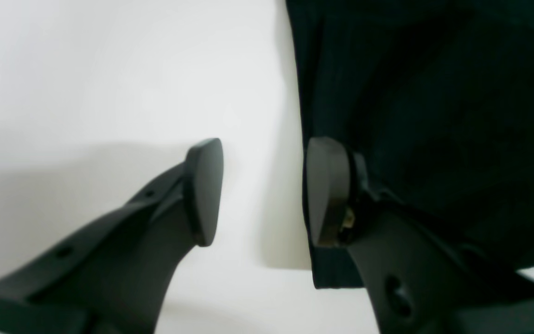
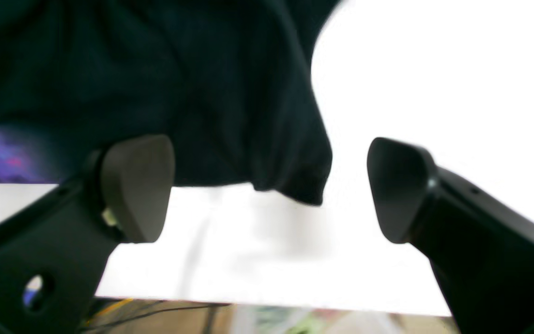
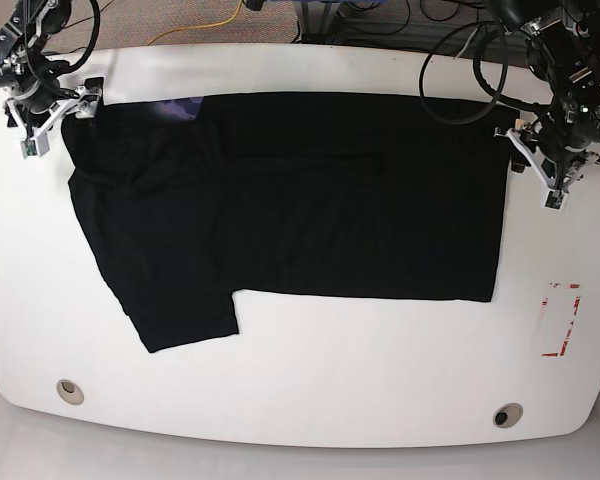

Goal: Layout the t-shirt on the table in an organized manner, then fold the t-shirt properly
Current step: 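Pull the shirt edge taut between both grippers to smooth it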

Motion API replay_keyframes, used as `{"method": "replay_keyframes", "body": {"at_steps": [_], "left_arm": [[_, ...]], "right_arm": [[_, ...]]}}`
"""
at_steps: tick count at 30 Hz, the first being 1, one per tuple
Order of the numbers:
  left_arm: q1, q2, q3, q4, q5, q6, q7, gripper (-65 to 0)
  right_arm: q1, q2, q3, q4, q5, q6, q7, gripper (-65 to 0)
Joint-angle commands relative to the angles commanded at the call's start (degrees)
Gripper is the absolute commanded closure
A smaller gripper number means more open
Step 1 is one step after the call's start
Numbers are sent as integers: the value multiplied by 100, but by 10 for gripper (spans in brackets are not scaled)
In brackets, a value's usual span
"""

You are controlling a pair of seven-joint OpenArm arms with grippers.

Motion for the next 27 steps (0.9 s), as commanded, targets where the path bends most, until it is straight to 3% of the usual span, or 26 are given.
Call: {"method": "replay_keyframes", "body": {"at_steps": [4,6,15,27], "left_arm": [[9,0,-9,0,0,0,0,-279],[9,0,-26,0,0,0,0,-279],[176,18,-26,-9,0,0,0,-279],[448,167,-9,-176,0,0,0,-279]], "right_arm": [[79,88,-149,-440,9,0,176,-610],[79,44,-158,-440,9,0,246,-569],[88,18,-387,-448,9,0,255,-179],[88,9,-404,-448,9,0,255,-179]]}}
